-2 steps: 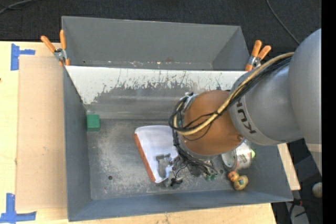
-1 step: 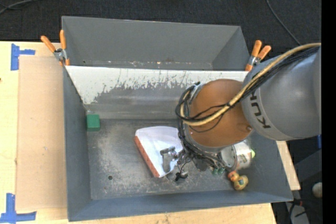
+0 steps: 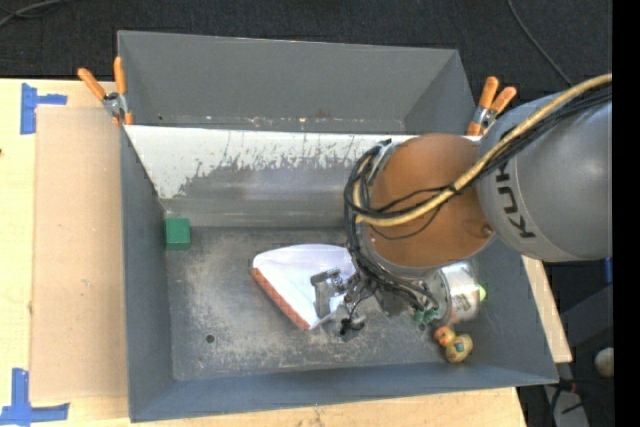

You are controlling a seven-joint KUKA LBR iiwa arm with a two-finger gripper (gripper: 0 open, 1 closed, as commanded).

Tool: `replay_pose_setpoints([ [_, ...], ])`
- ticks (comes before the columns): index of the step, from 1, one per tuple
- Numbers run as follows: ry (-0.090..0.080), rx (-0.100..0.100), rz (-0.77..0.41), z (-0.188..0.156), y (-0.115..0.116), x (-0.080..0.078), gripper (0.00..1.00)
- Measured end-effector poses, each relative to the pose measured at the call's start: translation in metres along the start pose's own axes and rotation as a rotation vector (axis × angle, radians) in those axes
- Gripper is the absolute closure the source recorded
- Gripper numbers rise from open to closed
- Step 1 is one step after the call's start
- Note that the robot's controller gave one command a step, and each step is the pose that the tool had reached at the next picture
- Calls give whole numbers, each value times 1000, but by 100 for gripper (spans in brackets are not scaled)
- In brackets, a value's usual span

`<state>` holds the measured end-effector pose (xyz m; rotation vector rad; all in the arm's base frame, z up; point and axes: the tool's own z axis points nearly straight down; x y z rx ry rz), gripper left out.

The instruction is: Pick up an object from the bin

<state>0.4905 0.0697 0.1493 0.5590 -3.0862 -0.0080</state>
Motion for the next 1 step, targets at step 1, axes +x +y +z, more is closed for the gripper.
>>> replay_pose_setpoints([
  [1,4,-2,2,-36,1,1,100],
])
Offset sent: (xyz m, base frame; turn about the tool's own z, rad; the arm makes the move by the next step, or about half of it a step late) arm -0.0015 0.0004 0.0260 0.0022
